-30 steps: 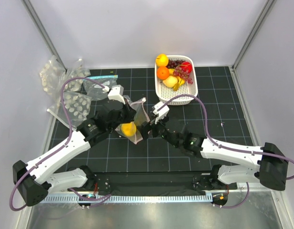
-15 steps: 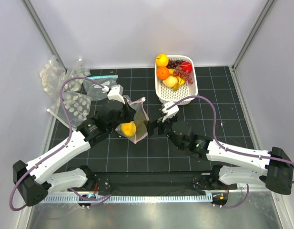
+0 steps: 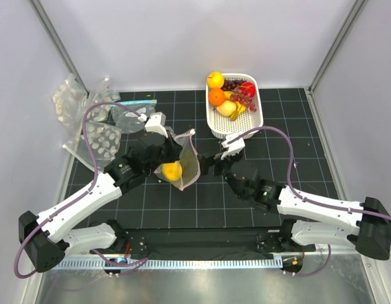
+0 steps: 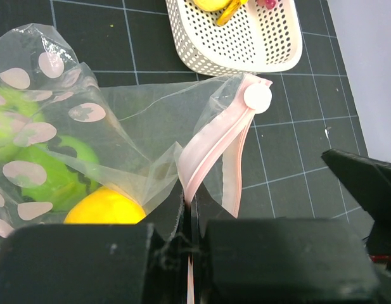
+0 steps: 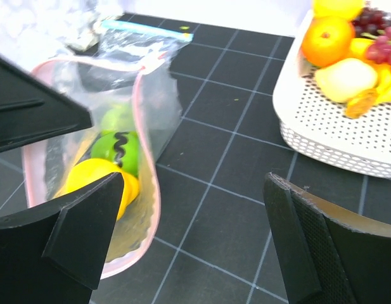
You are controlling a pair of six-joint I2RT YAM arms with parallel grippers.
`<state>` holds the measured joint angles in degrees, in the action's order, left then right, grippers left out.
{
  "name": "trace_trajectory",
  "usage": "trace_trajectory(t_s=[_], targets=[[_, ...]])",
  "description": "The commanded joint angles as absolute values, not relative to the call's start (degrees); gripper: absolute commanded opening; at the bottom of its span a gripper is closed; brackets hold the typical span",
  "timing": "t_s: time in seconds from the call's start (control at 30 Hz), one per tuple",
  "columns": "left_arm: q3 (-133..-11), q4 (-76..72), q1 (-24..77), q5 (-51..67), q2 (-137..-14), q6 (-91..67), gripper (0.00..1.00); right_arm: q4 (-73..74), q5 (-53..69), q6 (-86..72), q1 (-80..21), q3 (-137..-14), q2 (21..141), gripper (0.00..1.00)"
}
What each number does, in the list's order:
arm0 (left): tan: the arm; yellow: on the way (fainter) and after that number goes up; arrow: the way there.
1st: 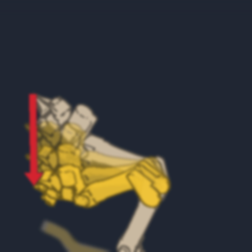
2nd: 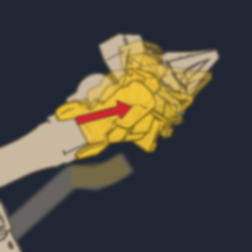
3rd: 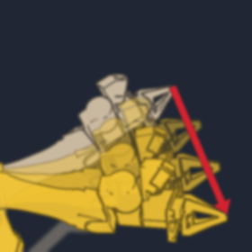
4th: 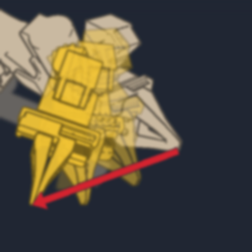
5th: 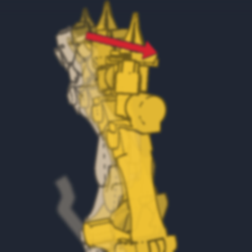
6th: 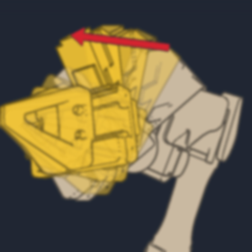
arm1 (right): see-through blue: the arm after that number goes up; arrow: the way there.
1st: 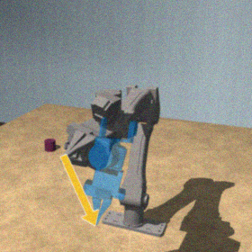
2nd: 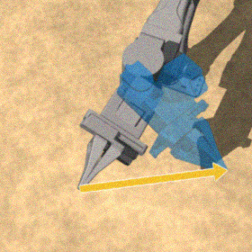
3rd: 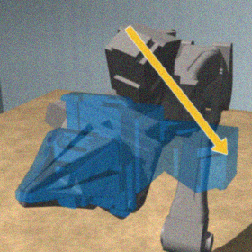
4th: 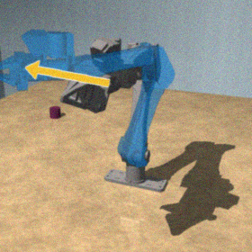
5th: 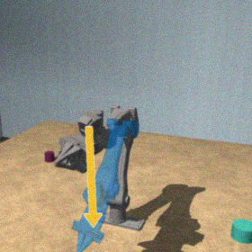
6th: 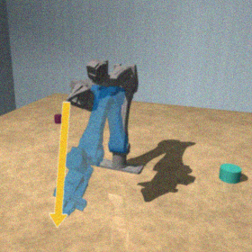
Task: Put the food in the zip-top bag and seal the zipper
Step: Pick up the fake fruit from the bin.
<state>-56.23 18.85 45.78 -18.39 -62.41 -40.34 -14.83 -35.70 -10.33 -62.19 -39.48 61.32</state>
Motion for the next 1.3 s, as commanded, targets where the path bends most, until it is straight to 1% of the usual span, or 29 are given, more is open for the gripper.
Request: trace_trajectory(t_s=[0.0,0.13,0.3,0.43,0.57,0.7,0.87,1.0,1.13,1.27], targets=[[-56.4,15.4,46.0,-18.7,-61.9,-40.1,0.00,-14.4,-42.5,-12.3,-61.7,-40.5,59.4,0.99],[-56.4,15.4,46.0,-18.3,-61.3,-40.2,0.00,-9.8,-40.2,-16.3,-56.4,-41.6,59.4,1.00],[-56.3,15.5,46.0,-18.8,-61.3,-40.2,0.00,-7.5,-31.8,-20.5,-46.9,-41.7,59.2,1.00],[-56.3,15.5,46.0,-18.8,-61.3,-40.3,0.00,-5.6,-28.4,-21.4,-40.4,-44.6,63.2,1.00],[-56.0,15.2,46.0,-18.9,-61.2,-40.9,0.00,-5.3,-24.8,-24.6,-35.3,-51.4,70.4,1.00],[-56.0,15.3,46.1,-19.2,-61.4,-41.2,0.00,-4.1,-28.4,-25.4,-32.7,-58.8,81.2,1.00],[-55.7,15.6,46.0,-17.1,-61.0,-44.2,0.00,-5.6,-24.3,-27.2,-27.3,-64.3,88.3,1.00],[-55.4,15.1,46.1,-12.7,-60.5,-45.8,0.00,-8.8,-22.8,-27.5,-24.7,-68.1,93.6,1.00],[-54.7,14.9,46.0,-14.2,-59.7,-45.8,0.00,-7.2,-21.3,-26.0,-22.7,-76.2,101.6,1.00],[-54.3,14.8,46.0,-15.7,-58.7,-45.8,0.00,-10.2,-17.8,-25.4,-22.1,-81.5,108.0,1.00]])
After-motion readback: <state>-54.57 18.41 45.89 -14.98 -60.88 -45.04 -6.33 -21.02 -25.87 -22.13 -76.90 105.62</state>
